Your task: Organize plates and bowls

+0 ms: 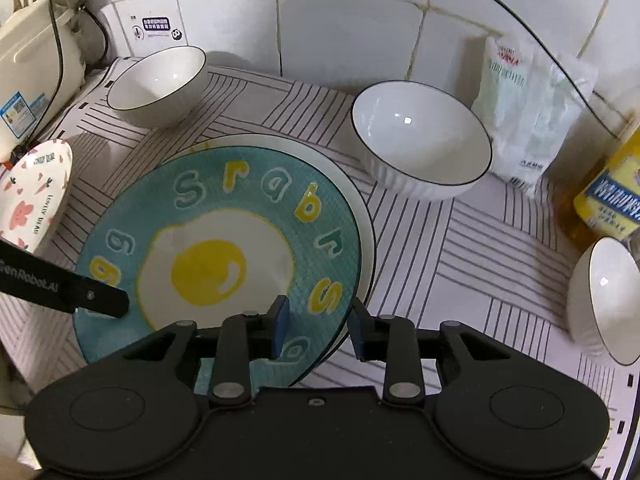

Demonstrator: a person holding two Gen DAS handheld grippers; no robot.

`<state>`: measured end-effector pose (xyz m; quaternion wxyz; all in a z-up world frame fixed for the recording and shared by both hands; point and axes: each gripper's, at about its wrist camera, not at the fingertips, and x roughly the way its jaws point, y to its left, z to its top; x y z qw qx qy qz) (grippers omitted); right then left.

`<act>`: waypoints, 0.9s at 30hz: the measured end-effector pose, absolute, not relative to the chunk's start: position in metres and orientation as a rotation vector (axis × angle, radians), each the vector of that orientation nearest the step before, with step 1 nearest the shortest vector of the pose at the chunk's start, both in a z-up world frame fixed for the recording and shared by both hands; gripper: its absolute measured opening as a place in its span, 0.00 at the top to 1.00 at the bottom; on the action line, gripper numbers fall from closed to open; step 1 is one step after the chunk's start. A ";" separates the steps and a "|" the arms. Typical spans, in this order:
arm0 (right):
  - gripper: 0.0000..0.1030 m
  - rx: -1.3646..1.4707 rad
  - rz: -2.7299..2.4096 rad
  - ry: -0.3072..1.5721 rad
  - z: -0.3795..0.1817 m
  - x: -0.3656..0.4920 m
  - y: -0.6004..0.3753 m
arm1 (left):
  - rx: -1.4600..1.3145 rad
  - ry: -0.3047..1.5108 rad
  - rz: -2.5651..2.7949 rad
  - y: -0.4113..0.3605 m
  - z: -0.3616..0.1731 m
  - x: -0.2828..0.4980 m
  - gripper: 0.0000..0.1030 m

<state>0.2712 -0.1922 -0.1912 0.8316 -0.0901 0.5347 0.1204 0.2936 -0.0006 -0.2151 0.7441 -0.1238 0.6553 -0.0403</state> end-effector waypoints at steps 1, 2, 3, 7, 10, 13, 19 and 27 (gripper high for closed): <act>0.65 -0.199 0.258 1.125 -0.192 0.271 -0.193 | -0.272 1.435 -0.082 -0.001 -0.215 0.293 0.72; 0.65 -0.207 0.260 1.114 -0.192 0.270 -0.194 | -0.274 1.434 -0.075 -0.001 -0.215 0.291 0.73; 0.65 -0.218 0.258 1.100 -0.192 0.270 -0.195 | -0.280 1.435 -0.070 -0.002 -0.214 0.290 0.74; 0.66 -0.242 0.281 1.034 -0.184 0.263 -0.200 | -0.311 1.398 -0.052 0.000 -0.203 0.278 0.74; 0.66 -0.194 0.321 0.993 -0.171 0.255 -0.207 | -0.304 1.349 -0.045 0.002 -0.188 0.264 0.74; 0.66 -0.154 0.367 0.955 -0.152 0.244 -0.214 | -0.309 1.289 -0.046 0.008 -0.167 0.249 0.74; 0.66 -0.098 0.462 0.896 -0.108 0.224 -0.219 | -0.292 1.192 -0.093 0.016 -0.118 0.219 0.74; 0.46 -0.078 0.478 0.815 -0.065 0.187 -0.196 | -0.170 1.070 -0.135 0.053 -0.064 0.167 0.59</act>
